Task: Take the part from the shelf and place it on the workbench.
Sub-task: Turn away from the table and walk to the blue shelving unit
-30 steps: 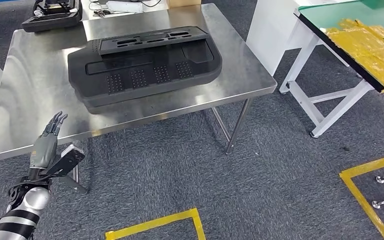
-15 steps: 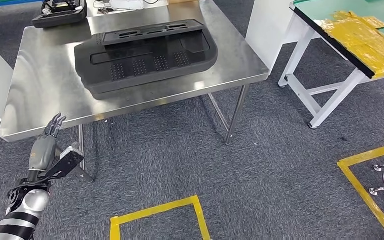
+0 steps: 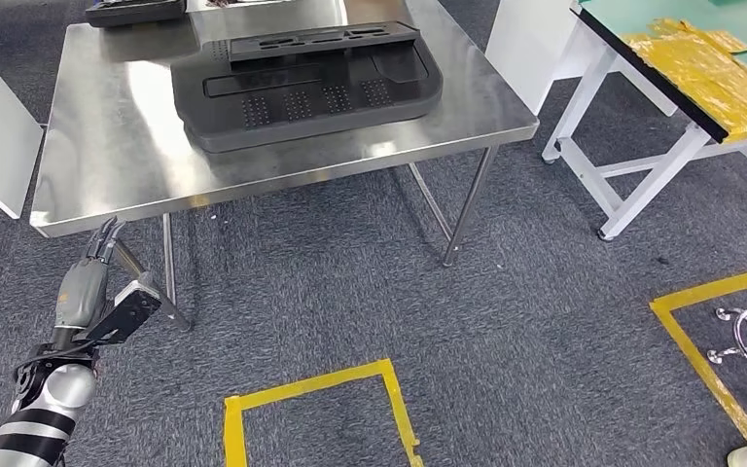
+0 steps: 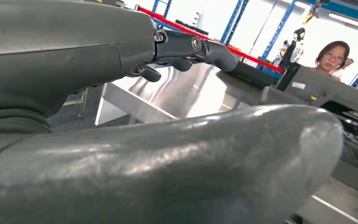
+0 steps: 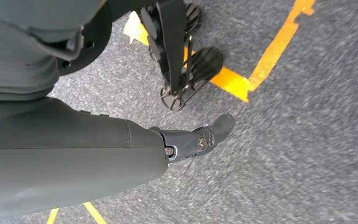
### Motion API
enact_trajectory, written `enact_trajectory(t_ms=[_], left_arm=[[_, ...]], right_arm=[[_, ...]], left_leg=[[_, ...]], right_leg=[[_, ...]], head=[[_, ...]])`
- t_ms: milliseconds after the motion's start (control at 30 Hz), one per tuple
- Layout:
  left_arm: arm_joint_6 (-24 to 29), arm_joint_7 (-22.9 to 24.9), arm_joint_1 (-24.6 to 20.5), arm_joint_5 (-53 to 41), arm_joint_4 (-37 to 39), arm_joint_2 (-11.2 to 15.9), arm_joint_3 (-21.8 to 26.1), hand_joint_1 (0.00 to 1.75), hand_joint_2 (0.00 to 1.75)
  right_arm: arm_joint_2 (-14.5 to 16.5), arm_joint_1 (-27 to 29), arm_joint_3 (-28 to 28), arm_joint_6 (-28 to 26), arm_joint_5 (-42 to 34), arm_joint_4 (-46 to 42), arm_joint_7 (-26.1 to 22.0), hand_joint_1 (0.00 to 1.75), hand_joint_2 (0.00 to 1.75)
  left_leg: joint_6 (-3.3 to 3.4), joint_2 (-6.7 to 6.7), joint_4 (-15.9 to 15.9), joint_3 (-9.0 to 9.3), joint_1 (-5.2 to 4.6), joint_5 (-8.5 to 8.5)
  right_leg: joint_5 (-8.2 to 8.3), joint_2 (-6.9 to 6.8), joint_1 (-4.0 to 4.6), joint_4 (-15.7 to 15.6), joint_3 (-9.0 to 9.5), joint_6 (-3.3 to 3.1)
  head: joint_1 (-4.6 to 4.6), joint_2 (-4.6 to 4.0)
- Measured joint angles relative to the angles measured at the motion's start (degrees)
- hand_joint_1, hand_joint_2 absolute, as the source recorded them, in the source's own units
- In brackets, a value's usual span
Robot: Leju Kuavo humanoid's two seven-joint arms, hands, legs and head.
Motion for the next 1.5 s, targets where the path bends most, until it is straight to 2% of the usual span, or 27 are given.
enact_trajectory(t_ms=[33,100,167,233,267,300,367,400,433,467,500,567,633,767,800,867,933,967,1000,1033,1133,1167,1233,1300,1367,1433,1500], left_arm=[[-0.01,0.0,-0.01,0.0,-0.05,-0.01,0.0,0.0,0.0],[-0.08,0.0,0.0,0.02,-0.2,-0.03,0.0,0.0,0.0],[-0.26,0.0,-0.01,0.14,-0.28,-0.09,-0.02,0.0,0.0],[-0.47,0.0,0.06,0.37,-0.27,-0.15,-0.04,0.0,0.0],[-0.54,0.0,0.11,0.47,-0.27,-0.17,-0.03,0.0,0.0],[-0.56,-0.02,0.16,0.54,-0.26,-0.16,-0.01,0.0,0.0],[-0.6,-0.08,0.27,0.59,-0.24,-0.17,0.01,0.0,0.0],[-0.63,-0.11,0.38,0.59,-0.21,-0.17,0.0,0.0,0.0],[-0.67,-0.13,0.51,0.63,-0.17,-0.18,0.0,0.0,0.0],[-0.75,-0.13,0.62,0.81,-0.14,-0.18,0.01,0.0,0.0],[-0.85,-0.15,0.7,1.18,-0.11,-0.18,0.02,0.0,0.0],[-1.02,-0.41,0.73,2.57,-0.09,-0.32,0.09,0.0,0.0],[-1.07,-0.97,0.83,4.13,-0.06,-0.63,0.34,0.0,0.0],[-1.07,-1.93,1.71,5.77,-0.02,-1.26,0.96,0.0,0.0],[-1.07,-2.04,1.87,5.93,-0.02,-1.32,1.06,0.0,0.0],[-1.07,-2.16,2.05,6.08,-0.02,-1.47,1.15,0.0,0.0],[-1.07,-2.22,2.3,6.13,-0.01,-1.64,1.16,0.0,0.0],[-1.07,-2.23,2.44,6.15,0.0,-1.69,1.17,0.0,0.0],[-1.07,-2.23,2.54,6.16,0.0,-1.73,1.19,0.0,0.0],[-1.07,-2.23,2.6,6.16,-0.01,-1.75,1.23,0.0,0.0],[-1.09,-2.33,2.6,6.3,-0.09,-1.97,1.48,0.0,0.0],[-1.14,-2.4,2.66,6.39,-0.1,-2.09,1.58,0.0,0.0],[-1.22,-2.55,2.94,6.51,-0.13,-2.18,1.87,0.0,0.0],[-1.24,-2.67,3.2,6.51,-0.15,-2.14,2.21,0.0,0.0],[-1.28,-2.73,3.18,6.56,-0.15,-2.14,2.41,0.0,0.0],[-1.43,-2.75,3.3,6.64,-0.09,-2.21,2.48,0.0,0.0],[-1.54,-2.8,3.64,6.87,-0.02,-2.27,2.54,0.0,0.0]], right_arm=[[0.01,-0.05,0.0,0.0,0.0,-0.01,0.0,0.0,0.0],[-0.1,-0.29,0.0,-0.02,0.0,-0.06,-0.05,0.0,0.0],[-0.19,-0.46,-0.02,-0.05,0.0,-0.1,-0.13,0.0,0.0],[-0.17,-0.5,-0.04,-0.1,0.01,-0.1,-0.21,0.0,0.0],[-0.17,-0.51,-0.04,-0.13,0.01,-0.1,-0.28,0.0,0.0],[-0.17,-0.47,-0.05,-0.16,0.02,-0.1,-0.36,0.0,0.0],[-0.15,-0.34,-0.06,-0.21,0.02,-0.1,-0.46,0.0,0.0],[-0.11,-0.28,-0.07,-0.22,0.02,-0.1,-0.48,0.0,0.0],[-0.07,-0.23,-0.07,-0.22,0.03,-0.1,-0.48,0.0,0.0],[0.01,-0.2,-0.07,-0.21,0.08,-0.1,-0.48,0.0,0.0],[0.08,-0.17,-0.07,-0.18,0.19,-0.1,-0.48,0.0,0.0],[0.11,-0.07,-0.07,-0.07,0.61,-0.12,-0.55,0.0,0.0],[0.06,0.06,-0.06,0.04,1.05,-0.12,-0.69,0.0,0.0],[0.08,0.04,-0.04,0.05,1.37,-0.08,-0.77,0.0,0.0],[0.09,0.07,-0.04,0.04,1.41,-0.08,-0.76,0.0,0.0],[0.09,0.1,-0.04,0.01,1.48,-0.08,-0.76,0.0,0.0],[0.09,0.11,-0.04,0.0,1.54,-0.08,-0.76,0.0,0.0],[0.1,0.11,-0.04,0.0,1.55,-0.08,-0.76,0.0,0.0],[0.12,0.11,-0.04,0.0,1.55,-0.08,-0.76,0.0,0.0],[0.14,0.09,-0.04,0.0,1.56,-0.08,-0.76,0.0,0.0],[-0.07,0.06,-0.04,-0.02,1.72,-0.08,-0.79,0.0,0.0],[-0.16,0.05,-0.04,-0.04,1.81,-0.08,-0.8,0.0,0.0],[-0.19,0.0,-0.04,-0.06,1.97,-0.08,-0.85,0.0,0.0],[-0.13,-0.08,-0.04,-0.05,2.09,-0.09,-0.89,0.0,0.0],[-0.09,0.08,-0.04,-0.02,2.15,-0.09,-0.93,0.0,0.0],[-0.05,0.34,-0.04,0.0,2.21,-0.08,-0.96,0.0,0.0],[0.01,0.41,-0.04,0.0,2.25,-0.08,-0.95,0.0,0.0]], left_leg=[[-0.04,-0.01,0.0,-0.56,-0.13,0.56],[-0.41,0.01,-0.21,-1.3,-0.29,1.68],[-1.11,0.16,-0.85,-1.34,-0.08,2.82],[-1.87,0.23,-1.61,-1.39,0.14,3.57],[-2.16,0.18,-1.27,-1.75,0.15,2.69],[-2.39,0.13,0.06,-2.31,0.16,0.8],[-2.84,0.05,6.17,-4.05,0.2,-4.67],[-3.11,0.05,9.67,-4.8,0.24,-6.47],[-3.38,0.06,12.3,-5.12,0.3,-7.13],[-3.66,0.11,13.08,-4.5,0.41,-6.54],[-3.96,0.32,11.65,-2.71,0.58,-5.22],[-4.73,1.64,4.73,2.61,0.73,-3.72],[-4.39,2.56,0.43,5.33,0.49,-4.01],[-1.67,0.8,0.2,4.27,0.45,-3.91],[-1.16,0.39,0.14,3.96,0.51,-3.59],[-0.39,-0.55,0.11,3.19,0.51,-2.96],[-0.09,-1.65,0.13,2.4,0.32,-2.39],[-0.06,-2.26,0.13,2.08,0.2,-2.1],[-0.07,-2.89,0.13,1.82,0.08,-1.83],[-0.11,-3.57,0.12,1.61,-0.04,-1.55],[-0.52,-5.42,-0.01,1.18,-0.11,-0.76],[-0.81,-6.02,-0.13,1.09,-0.04,-0.51],[-1.58,-7.28,-0.49,0.94,-0.03,0.03],[-2.15,-6.06,0.36,0.22,-0.27,-0.71],[-2.51,-2.51,5.18,-1.92,-0.45,-4.32],[-2.93,-0.4,11.67,-4.37,-0.32,-7.93],[-3.25,0.2,12.83,-4.1,-0.18,-7.87]], right_leg=[[0.77,0.05,0.22,-3.72,3.02,-0.14],[0.78,-0.03,0.86,-12.07,9.11,-1.08],[0.47,-0.11,1.38,-16.0,11.16,-1.75],[1.7,-0.05,1.14,-16.92,10.61,-2.11],[2.38,-0.06,0.85,-17.37,10.43,-2.55],[3.11,-0.07,0.53,-17.78,10.23,-2.92],[4.27,-0.14,0.33,-17.9,9.41,-3.35],[4.72,-0.18,0.32,-17.86,8.89,-3.27],[5.13,-0.22,0.28,-17.8,8.36,-3.13],[5.48,-0.42,0.17,-17.67,7.81,-2.91],[5.73,-0.66,-0.01,-17.41,7.29,-2.69],[5.88,-1.39,-0.17,-16.46,6.25,-2.2],[5.74,-1.99,0.11,-15.42,5.59,-1.73],[5.31,-2.51,0.17,-14.04,4.6,-1.05],[4.31,-1.98,0.1,-12.52,3.81,-1.02],[0.77,-0.71,0.04,-6.04,0.9,-1.33],[-2.26,-0.3,0.07,1.02,-2.0,-1.6],[-2.69,-0.17,0.11,2.25,-2.29,-1.57],[-2.23,0.04,0.17,1.03,-1.34,-1.5],[-1.12,0.55,0.3,-2.32,0.73,-1.5],[1.85,4.14,1.04,-13.39,7.22,-2.45],[2.17,4.66,1.26,-14.65,7.89,-2.69],[2.73,3.47,1.34,-15.17,8.09,-2.86],[3.63,2.05,0.97,-16.2,8.58,-3.21],[4.26,0.47,0.78,-16.89,8.76,-3.52],[4.36,-1.2,0.85,-16.87,8.53,-3.65],[4.36,-2.76,0.85,-16.72,8.33,-3.63]], head=[[-0.01,0.0],[-0.08,0.0],[0.03,0.0],[0.22,0.0],[0.22,0.0],[0.15,0.0],[0.02,0.0],[-0.02,0.0],[-0.02,0.0],[-0.03,0.0],[-0.04,0.0],[-0.2,0.0],[-0.44,0.0],[-0.19,0.0],[-0.12,0.0],[-0.04,0.0],[-0.01,0.0],[-0.02,0.0],[-0.02,0.0],[-0.02,0.0],[-0.07,0.0],[-0.09,0.0],[-0.01,0.0],[-0.17,0.0],[-0.52,0.0],[-0.67,0.0],[-0.68,0.0]])
